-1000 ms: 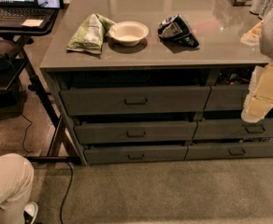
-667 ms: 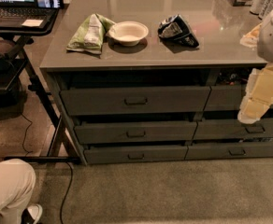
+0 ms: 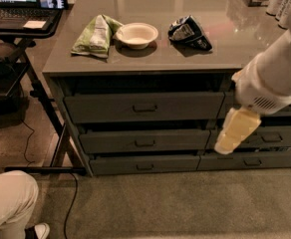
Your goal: Open middle drawer
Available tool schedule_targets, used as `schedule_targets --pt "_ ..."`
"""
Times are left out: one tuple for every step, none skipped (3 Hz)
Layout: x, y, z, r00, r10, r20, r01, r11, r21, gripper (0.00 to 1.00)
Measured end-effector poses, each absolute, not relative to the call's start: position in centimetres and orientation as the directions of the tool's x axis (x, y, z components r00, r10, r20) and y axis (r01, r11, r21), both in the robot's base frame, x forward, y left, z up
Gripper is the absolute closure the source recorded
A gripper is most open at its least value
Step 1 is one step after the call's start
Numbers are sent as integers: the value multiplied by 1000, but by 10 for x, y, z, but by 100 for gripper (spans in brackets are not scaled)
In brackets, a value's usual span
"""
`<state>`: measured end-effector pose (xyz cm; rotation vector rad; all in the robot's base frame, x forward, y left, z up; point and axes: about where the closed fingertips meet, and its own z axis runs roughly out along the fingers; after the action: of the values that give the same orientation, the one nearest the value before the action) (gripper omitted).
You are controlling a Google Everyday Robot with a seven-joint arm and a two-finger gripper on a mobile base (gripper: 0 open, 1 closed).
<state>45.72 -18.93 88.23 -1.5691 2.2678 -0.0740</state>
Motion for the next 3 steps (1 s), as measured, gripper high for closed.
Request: schedule_targets --pt "469 -173 815 -355 -877 -325 -873 435 -220 0" --pt "488 -157 746 -397 -846 -356 -851 484 -201 0" --pt "504 -153 753 -387 -829 -405 -828 505 -243 0"
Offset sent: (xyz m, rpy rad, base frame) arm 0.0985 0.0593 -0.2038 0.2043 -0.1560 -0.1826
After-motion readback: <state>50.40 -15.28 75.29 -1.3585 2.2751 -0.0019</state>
